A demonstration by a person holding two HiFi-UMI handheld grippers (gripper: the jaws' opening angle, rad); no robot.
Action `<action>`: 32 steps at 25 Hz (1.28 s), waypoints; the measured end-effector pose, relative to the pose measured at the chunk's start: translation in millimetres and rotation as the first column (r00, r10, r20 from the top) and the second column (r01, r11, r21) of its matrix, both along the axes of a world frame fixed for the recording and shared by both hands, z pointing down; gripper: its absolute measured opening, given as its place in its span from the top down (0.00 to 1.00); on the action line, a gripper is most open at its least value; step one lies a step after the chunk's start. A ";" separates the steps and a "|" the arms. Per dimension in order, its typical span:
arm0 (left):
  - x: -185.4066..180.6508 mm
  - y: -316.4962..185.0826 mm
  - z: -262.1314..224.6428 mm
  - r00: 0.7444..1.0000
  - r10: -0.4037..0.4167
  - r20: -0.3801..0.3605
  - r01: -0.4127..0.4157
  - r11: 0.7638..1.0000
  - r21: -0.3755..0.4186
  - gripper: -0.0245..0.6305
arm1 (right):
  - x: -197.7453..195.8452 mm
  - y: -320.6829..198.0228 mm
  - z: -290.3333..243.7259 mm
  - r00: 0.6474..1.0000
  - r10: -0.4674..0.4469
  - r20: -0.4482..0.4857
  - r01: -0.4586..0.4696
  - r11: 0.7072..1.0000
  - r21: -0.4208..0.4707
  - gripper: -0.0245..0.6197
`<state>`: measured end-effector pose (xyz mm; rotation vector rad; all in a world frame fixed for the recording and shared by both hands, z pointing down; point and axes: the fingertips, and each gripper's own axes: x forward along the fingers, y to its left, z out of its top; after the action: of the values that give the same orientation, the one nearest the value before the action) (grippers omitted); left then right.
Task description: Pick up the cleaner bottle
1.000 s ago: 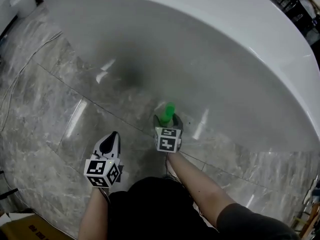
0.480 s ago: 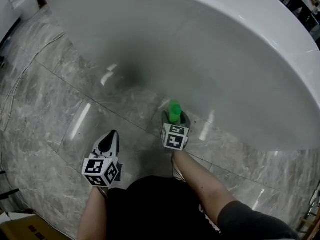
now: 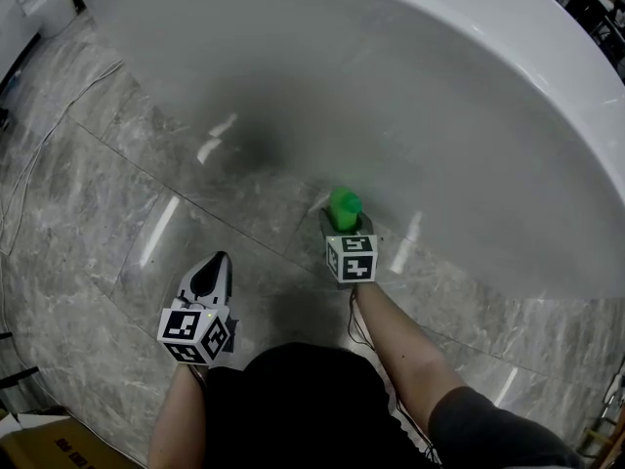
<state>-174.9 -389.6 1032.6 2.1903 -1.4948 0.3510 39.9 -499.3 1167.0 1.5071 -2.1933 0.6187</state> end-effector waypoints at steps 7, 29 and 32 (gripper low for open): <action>-5.6 4.4 -0.3 1.000 -0.019 0.002 0.019 1.000 -0.009 0.93 | -2.2 0.8 -0.9 0.955 -0.013 0.297 0.050 0.992 -0.115 0.65; -69.3 108.2 -179.7 0.988 -0.138 -0.071 0.134 0.989 -0.054 0.93 | -133.5 103.9 -294.1 0.410 0.113 0.905 0.260 0.937 -0.234 0.66; -73.8 129.5 -227.1 0.981 -0.166 -0.097 0.160 0.984 -0.074 0.93 | -140.8 123.3 -351.9 0.385 0.116 0.916 0.273 0.933 -0.233 0.66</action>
<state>-248.7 -260.1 805.5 1.9882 -1.5705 0.2261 -101.0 -376.0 815.1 0.8541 -2.5971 2.1355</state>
